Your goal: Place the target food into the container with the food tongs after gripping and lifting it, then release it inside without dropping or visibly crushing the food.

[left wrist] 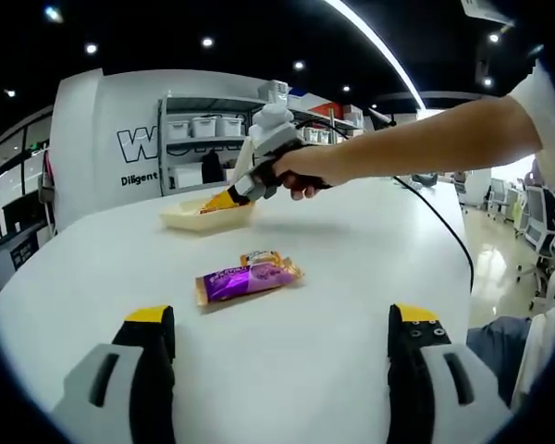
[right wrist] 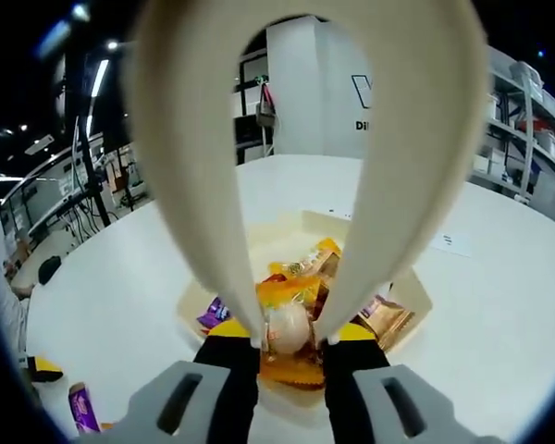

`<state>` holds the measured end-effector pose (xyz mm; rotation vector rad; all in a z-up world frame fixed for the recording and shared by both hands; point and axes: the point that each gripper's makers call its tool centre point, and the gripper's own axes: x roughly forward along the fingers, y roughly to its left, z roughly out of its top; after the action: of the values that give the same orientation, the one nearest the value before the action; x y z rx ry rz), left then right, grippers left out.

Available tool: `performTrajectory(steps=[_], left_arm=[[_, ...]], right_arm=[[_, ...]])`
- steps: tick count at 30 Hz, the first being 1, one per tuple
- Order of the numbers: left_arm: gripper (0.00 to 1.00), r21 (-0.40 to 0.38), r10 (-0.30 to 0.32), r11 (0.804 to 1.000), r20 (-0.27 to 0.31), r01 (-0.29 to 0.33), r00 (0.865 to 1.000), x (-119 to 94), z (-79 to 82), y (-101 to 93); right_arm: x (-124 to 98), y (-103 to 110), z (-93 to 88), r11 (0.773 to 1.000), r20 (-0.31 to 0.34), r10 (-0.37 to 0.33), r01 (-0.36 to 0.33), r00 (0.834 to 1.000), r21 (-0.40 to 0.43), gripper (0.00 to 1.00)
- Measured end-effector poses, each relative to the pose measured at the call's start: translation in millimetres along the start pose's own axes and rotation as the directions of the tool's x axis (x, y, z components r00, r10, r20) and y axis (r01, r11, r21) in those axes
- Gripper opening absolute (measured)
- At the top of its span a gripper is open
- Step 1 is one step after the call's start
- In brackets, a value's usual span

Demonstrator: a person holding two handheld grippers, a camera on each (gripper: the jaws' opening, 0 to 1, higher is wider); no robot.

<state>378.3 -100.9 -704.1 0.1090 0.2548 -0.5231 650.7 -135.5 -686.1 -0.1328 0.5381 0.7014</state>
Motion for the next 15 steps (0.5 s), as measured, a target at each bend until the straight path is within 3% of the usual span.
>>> performTrajectory(steps=[15], left_arm=[[0.94, -0.004, 0.001, 1.0, -0.002, -0.001, 1.0, 0, 0.2, -0.5]], right_arm=[[-11, -5, 5.2, 1.0, 0.027, -0.011, 0.011, 1.0, 0.018, 0.23]])
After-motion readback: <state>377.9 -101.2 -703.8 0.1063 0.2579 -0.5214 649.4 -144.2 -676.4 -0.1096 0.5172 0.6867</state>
